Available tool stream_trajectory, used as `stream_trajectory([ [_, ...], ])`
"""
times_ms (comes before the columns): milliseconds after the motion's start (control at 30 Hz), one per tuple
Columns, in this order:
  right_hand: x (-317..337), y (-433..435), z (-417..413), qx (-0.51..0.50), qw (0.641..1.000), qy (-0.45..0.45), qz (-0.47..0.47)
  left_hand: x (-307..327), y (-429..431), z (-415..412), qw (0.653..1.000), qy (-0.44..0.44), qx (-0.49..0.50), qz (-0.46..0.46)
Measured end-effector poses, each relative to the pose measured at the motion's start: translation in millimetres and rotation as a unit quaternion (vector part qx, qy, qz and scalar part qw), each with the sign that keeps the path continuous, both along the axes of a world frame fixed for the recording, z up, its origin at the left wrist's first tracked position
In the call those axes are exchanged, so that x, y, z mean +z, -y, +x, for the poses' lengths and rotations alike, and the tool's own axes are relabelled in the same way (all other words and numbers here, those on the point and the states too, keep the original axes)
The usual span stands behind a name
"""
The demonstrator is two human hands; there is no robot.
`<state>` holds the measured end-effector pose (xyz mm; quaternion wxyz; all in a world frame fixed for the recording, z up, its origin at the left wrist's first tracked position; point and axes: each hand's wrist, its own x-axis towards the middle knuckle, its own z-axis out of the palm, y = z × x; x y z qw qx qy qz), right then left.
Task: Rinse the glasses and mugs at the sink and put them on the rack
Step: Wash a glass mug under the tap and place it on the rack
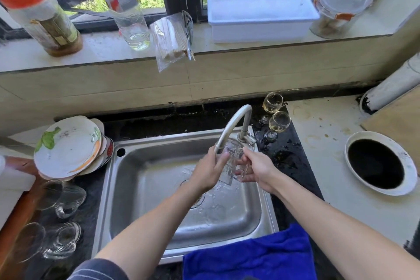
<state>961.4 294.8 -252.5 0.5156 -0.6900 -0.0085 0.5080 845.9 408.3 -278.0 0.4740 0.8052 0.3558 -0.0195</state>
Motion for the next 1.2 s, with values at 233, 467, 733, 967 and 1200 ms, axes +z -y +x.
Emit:
stream_trajectory([
  [233,-0.6,0.7,-14.2,0.063,0.998,-0.004,-0.028,12.5,-10.8,23.5,0.995,-0.087,0.050,-0.009],
  [467,-10.5,-2.5,-4.7,0.016,0.998,0.037,-0.045,1.2,5.4,-0.8,0.996,-0.074,-0.033,0.035],
  [733,-1.9,-4.4,-0.1,-0.053,0.998,0.036,-0.023,11.1,-2.5,5.4,0.992,0.033,0.020,-0.121],
  [967,-9.6,-4.0,-2.8,-0.029,0.990,0.135,-0.043,18.2,-13.1,13.9,0.957,-0.029,0.125,-0.259],
  [1200,-12.3,-6.9,-9.6,-0.026,0.976,0.212,0.052,11.7,-11.8,-1.0,0.814,-0.076,0.307,-0.487],
])
